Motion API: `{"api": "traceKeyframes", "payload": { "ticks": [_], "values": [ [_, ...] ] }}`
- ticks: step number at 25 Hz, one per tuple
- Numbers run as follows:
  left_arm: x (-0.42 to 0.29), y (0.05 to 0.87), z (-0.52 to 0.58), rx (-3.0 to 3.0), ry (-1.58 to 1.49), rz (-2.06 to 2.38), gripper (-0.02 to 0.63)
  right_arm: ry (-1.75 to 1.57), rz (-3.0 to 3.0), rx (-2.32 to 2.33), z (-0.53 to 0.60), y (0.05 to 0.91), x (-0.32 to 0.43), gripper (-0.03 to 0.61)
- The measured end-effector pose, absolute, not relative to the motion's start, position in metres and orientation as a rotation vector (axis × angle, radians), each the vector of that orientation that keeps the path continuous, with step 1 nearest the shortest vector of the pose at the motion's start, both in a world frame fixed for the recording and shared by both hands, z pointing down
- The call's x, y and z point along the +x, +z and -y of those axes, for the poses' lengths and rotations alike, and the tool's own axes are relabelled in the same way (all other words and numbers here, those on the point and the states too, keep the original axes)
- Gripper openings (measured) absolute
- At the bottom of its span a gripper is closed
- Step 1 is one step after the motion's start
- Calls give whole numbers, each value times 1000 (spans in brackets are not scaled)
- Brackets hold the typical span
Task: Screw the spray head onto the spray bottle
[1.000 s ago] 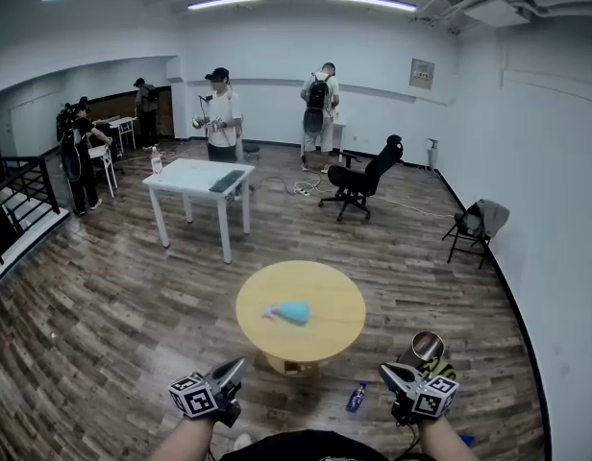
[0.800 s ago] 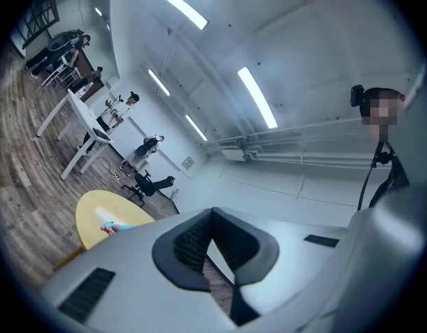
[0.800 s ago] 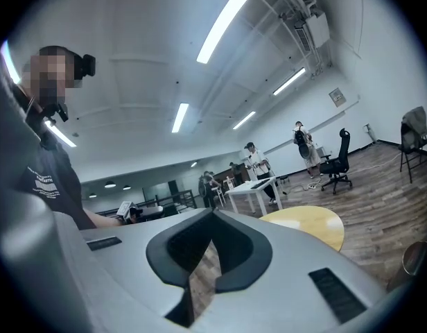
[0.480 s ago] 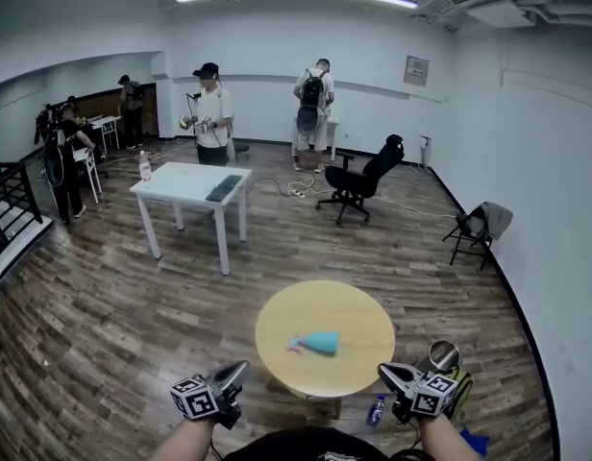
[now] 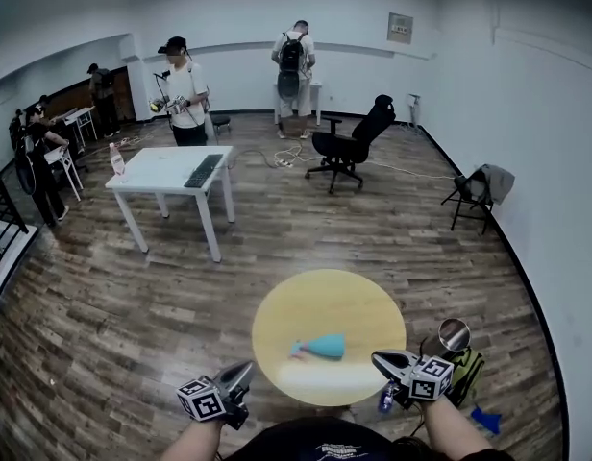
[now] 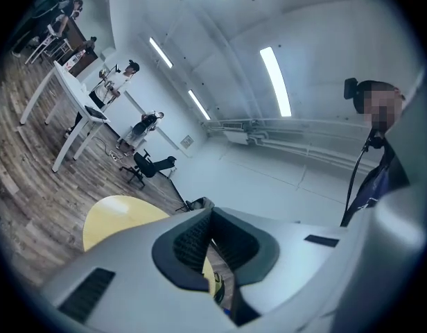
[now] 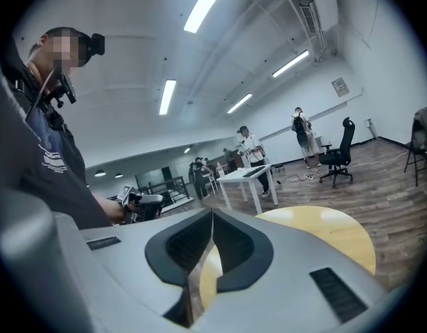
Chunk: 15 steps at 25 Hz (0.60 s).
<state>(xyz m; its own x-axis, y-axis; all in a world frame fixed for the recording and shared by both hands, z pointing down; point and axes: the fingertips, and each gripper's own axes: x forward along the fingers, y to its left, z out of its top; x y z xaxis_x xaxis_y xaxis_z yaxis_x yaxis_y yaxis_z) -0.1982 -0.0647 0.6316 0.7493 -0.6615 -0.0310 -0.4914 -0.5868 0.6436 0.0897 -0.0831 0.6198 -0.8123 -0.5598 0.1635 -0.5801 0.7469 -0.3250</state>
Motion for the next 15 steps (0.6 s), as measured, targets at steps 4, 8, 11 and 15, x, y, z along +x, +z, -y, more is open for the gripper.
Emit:
{"api": "traceKeyframes", "payload": {
  "ticks": [4,8,11,15],
  "values": [
    [-159,641,112,2286,-339,916,3,572,2882,787,148,640,108,40],
    [-120,650,145,2213,-353,975,4,419,2731,467,190,683,108,151],
    [-95,652,170,2179,-356,1004,5,264,2575,273,220,728,102,261],
    [-102,671,184,2155,-307,1019,5,135,2346,107,235,799,69,460]
  ]
}}
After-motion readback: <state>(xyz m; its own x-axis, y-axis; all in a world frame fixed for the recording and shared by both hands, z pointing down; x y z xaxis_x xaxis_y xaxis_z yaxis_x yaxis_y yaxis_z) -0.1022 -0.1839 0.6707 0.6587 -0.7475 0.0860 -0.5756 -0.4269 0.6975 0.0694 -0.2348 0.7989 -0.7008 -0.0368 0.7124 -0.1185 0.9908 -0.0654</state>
